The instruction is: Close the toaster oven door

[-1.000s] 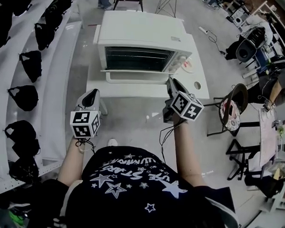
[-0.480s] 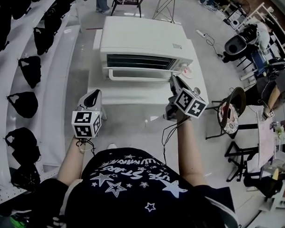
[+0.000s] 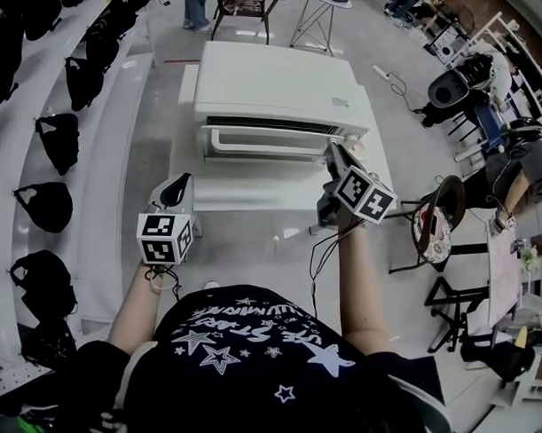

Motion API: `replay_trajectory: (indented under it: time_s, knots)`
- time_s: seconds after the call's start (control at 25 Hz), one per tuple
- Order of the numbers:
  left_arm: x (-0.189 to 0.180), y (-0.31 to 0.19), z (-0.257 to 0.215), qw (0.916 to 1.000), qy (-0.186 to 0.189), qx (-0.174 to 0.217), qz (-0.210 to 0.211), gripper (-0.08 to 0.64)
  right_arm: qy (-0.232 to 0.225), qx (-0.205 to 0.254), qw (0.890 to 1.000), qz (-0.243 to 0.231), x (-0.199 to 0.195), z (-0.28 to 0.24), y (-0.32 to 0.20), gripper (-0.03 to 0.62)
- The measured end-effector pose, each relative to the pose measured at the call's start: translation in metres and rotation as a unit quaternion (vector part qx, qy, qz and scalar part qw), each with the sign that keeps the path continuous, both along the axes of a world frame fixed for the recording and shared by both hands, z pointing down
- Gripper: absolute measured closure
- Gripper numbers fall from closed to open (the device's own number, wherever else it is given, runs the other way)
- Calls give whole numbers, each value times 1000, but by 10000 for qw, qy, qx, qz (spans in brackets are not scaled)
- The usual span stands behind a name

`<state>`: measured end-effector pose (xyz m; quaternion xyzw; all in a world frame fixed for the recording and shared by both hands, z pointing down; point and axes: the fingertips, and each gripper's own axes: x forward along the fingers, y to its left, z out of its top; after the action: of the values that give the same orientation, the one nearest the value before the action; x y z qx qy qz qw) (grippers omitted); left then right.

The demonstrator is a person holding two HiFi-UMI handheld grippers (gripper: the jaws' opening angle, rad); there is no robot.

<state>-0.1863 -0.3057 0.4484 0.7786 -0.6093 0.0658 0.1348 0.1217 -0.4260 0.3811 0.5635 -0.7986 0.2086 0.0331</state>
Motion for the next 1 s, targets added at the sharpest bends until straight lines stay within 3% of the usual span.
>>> replay_trajectory:
  time_s: [0.84, 1.0]
  knots:
    - [5, -4, -16, 9999, 93, 110, -43, 534, 38, 298, 9995, 126, -3, -11, -23, 509]
    - [8, 5, -19, 9999, 35, 136, -76, 534, 498, 490, 9976, 26, -6, -14, -20, 508]
